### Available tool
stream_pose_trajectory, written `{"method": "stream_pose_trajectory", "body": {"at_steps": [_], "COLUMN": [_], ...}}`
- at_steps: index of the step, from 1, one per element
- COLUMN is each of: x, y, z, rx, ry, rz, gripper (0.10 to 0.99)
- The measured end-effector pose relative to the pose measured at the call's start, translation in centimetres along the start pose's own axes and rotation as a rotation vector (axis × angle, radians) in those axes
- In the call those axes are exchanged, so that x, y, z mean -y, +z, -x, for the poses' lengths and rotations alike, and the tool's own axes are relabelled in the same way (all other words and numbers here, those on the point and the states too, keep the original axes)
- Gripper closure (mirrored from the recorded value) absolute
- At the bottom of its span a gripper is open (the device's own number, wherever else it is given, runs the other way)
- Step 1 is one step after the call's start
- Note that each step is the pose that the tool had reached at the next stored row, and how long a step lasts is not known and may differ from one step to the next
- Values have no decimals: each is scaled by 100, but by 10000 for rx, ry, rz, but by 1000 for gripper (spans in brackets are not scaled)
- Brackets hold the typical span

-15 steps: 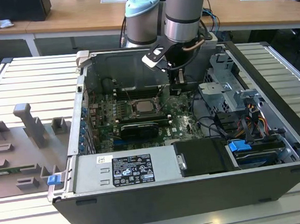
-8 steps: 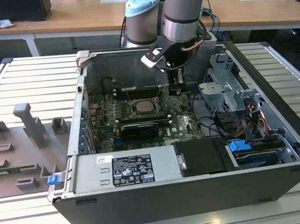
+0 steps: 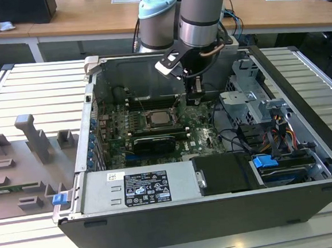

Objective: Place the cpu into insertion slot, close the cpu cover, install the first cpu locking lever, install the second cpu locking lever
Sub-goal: 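Close the cpu cover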

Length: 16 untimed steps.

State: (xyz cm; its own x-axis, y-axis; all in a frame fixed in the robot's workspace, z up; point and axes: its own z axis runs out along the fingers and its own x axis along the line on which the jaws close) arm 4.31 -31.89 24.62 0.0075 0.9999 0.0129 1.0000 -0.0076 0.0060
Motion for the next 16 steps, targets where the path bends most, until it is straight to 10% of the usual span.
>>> {"method": "stream_pose_trajectory", "body": {"at_steps": [16], "x": [90], "y": [1], "z": [1], "rx": [-1], "ry": [0], "rz": [0], "gripper": [980]}}
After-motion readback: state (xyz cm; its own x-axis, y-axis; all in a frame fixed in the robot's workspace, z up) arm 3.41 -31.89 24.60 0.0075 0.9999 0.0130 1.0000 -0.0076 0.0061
